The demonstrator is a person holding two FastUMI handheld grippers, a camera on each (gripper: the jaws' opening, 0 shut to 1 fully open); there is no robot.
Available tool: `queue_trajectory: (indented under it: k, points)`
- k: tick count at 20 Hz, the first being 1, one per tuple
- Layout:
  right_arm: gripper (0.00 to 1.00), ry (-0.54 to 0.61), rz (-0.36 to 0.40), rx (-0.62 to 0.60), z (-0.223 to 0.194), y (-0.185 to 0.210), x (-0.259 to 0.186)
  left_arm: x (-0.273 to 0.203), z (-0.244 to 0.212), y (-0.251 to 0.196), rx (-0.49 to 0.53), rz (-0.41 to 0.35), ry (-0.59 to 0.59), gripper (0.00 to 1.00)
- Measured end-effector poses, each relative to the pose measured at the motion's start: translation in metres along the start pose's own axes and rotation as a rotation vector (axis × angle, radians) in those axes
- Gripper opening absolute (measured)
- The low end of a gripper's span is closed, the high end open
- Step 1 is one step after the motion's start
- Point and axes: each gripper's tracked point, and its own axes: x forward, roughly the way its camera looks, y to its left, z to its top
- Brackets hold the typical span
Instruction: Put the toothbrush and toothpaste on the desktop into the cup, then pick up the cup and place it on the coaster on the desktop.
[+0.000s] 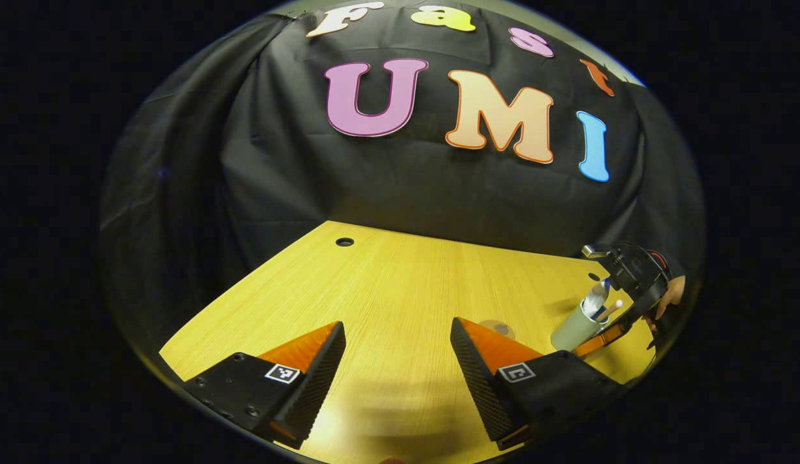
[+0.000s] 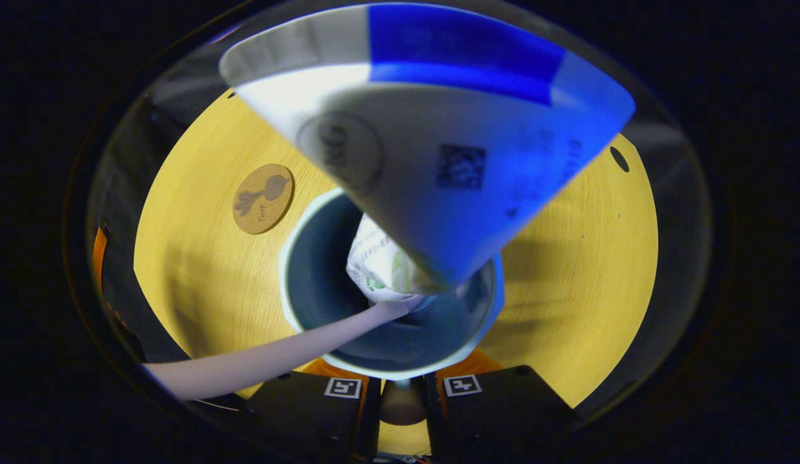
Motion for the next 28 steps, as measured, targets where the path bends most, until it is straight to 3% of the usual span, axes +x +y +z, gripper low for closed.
queue_trajectory:
  k: [1,11,14,17,19,20,21,23,24,25,26,28]
  points:
    - [0.32,-0.018,0.01,0.004,0.004,0.006,-0.002,-0.002,0.001,0.002,0.001,-0.002,-0.001,0.95]
    - [0.29,-0.097,0.107,-0.018,0.054,0.095,-0.014,0.002,0.001,0.038,-0.009,0.006,0.014,0.95]
    - [0.32,-0.098,0.1,-0.047,0.067,0.117,-0.01,0.003,0.0,0.058,-0.019,0.023,0.015,0.95]
    - [0.28,-0.085,0.087,-0.081,0.069,0.136,-0.017,0.002,-0.003,0.076,-0.029,0.035,0.024,0.95]
    - [0.32,-0.078,0.061,-0.104,0.07,0.149,-0.013,0.002,-0.005,0.086,-0.036,0.042,0.03,0.95]
    - [0.28,-0.069,0.038,-0.123,0.071,0.158,-0.012,0.003,-0.005,0.089,-0.039,0.043,0.031,0.95]
    - [0.32,-0.056,0.018,-0.139,0.069,0.165,-0.012,0.004,-0.007,0.091,-0.041,0.043,0.033,0.95]
    - [0.29,-0.056,0.006,-0.141,0.068,0.179,-0.019,0.008,-0.006,0.094,-0.038,0.036,0.031,0.95]
    - [0.34,-0.063,0.01,-0.128,0.067,0.181,-0.025,0.01,-0.005,0.093,-0.035,0.03,0.03,0.95]
    - [0.31,-0.07,0.013,-0.12,0.069,0.171,-0.024,0.012,-0.004,0.088,-0.036,0.015,0.031,0.95]
    - [0.4,-0.089,0.017,-0.115,0.071,0.169,-0.028,0.014,-0.004,0.083,-0.041,-0.004,0.033,0.95]
    - [0.75,-0.14,0.011,-0.119,0.073,0.168,-0.042,0.021,0.0,0.068,-0.037,-0.042,0.027,0.95]
